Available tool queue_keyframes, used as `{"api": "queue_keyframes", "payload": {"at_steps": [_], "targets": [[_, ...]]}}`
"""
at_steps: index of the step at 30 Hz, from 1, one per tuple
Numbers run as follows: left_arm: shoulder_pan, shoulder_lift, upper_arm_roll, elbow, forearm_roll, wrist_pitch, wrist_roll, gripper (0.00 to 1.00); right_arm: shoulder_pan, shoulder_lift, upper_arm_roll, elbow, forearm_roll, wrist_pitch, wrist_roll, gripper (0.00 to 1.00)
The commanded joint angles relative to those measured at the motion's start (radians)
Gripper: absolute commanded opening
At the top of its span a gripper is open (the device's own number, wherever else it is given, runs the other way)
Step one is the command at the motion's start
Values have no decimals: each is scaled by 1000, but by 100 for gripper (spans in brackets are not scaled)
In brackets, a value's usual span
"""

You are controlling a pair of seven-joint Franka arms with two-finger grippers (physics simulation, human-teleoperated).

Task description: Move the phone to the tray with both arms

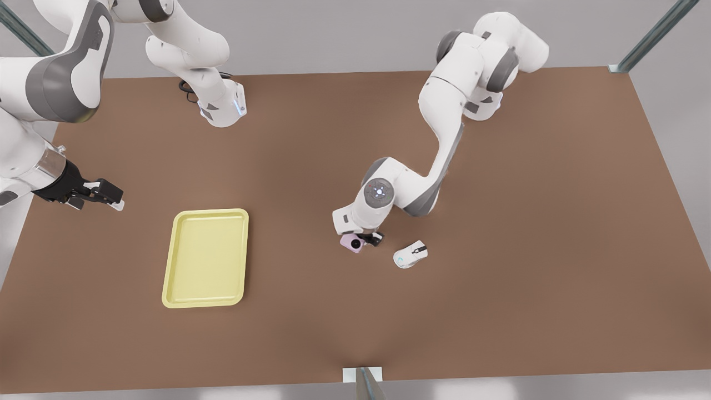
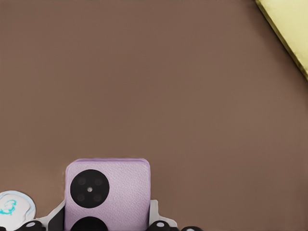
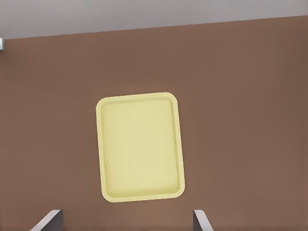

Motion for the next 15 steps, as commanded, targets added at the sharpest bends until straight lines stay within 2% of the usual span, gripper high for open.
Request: {"api": "queue_keyframes", "payload": {"at_steps": [1, 5, 15], "targets": [[-22, 72, -4, 88, 0, -27, -806, 81, 0, -1, 0, 0, 0, 0, 0, 100], [-37, 143, -1, 90, 5, 158, -806, 81, 0, -1, 0, 0, 2, 0, 0, 100], [-80, 272, -1, 171, 57, 319, -742, 82, 0, -1, 0, 0, 2, 0, 0, 100]]}}
